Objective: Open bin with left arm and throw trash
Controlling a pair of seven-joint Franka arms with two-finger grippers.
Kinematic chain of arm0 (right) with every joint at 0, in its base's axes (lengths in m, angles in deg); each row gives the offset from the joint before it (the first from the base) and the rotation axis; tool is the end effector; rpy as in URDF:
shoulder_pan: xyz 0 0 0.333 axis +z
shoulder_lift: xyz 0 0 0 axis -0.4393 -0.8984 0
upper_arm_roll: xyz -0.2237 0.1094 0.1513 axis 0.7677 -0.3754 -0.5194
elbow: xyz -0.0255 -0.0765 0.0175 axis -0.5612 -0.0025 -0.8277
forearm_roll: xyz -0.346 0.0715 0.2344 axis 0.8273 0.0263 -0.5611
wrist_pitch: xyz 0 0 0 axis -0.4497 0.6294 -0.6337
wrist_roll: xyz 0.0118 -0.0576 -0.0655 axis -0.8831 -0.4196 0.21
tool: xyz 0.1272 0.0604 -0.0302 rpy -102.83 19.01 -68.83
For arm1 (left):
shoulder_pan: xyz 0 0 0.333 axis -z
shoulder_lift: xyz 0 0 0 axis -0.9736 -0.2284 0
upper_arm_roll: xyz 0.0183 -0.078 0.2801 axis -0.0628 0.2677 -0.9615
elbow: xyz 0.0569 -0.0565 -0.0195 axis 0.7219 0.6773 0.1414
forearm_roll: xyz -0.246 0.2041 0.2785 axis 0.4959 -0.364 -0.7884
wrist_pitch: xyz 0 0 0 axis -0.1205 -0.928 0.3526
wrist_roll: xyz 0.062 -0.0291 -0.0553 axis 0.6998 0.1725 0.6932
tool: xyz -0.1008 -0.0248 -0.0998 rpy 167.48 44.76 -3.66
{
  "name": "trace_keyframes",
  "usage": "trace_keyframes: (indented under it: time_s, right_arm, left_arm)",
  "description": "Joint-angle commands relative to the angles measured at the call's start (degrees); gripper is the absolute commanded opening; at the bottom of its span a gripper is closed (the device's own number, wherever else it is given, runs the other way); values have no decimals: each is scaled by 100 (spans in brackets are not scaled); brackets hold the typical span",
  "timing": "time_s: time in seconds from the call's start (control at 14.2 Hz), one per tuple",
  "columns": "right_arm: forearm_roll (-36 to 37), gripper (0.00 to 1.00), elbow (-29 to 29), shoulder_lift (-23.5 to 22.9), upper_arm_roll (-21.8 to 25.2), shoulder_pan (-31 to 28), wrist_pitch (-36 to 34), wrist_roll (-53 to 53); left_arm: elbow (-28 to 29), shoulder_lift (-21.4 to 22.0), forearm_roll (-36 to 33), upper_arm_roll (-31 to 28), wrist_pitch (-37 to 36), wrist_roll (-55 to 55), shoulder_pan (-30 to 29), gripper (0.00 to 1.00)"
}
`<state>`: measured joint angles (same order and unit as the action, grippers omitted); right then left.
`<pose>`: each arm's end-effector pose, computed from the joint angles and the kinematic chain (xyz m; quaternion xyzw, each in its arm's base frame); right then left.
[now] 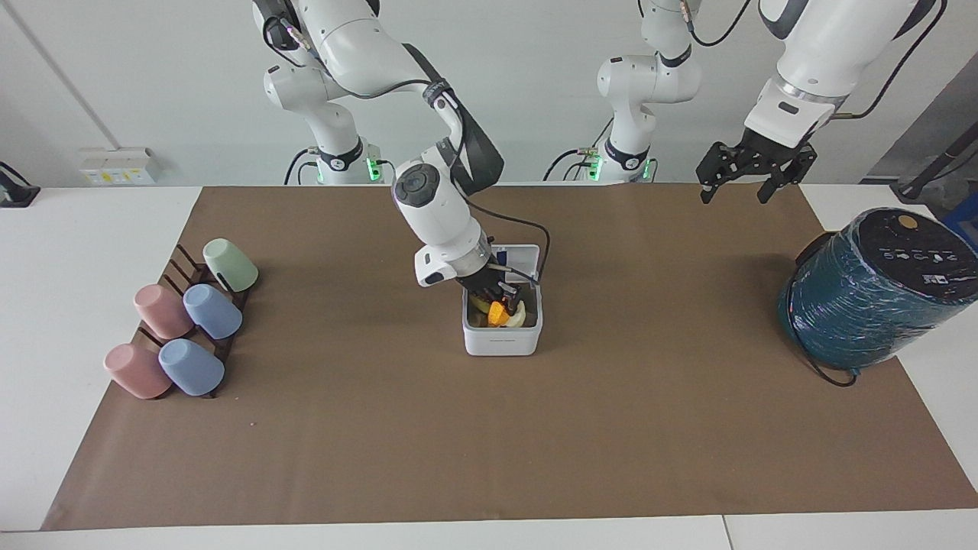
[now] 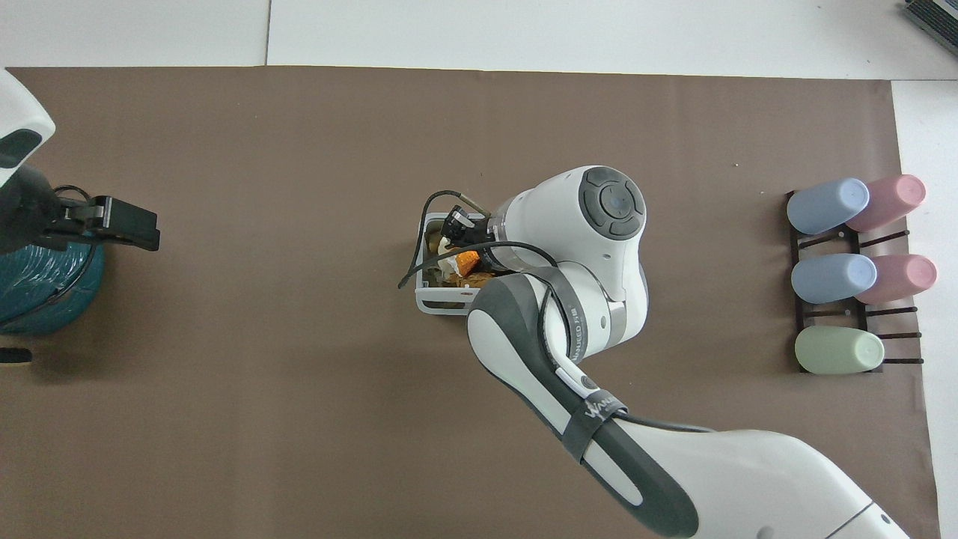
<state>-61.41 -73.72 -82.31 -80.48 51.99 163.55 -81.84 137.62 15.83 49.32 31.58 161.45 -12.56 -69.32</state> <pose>0.6024 0.3748 0.3061 -0.9346 0.2951 0.0365 0.1951 0.5753 -0.0846 0.5858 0.9994 -0.0329 -0.0019 0.0090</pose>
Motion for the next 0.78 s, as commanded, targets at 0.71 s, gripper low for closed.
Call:
trace_keyframes:
  time_s: [0.71]
  right_arm:
    - [10,100,138,892,66,-553,-957,730]
  left_arm:
    - [135,136,-27,16,27,-71,-10,100]
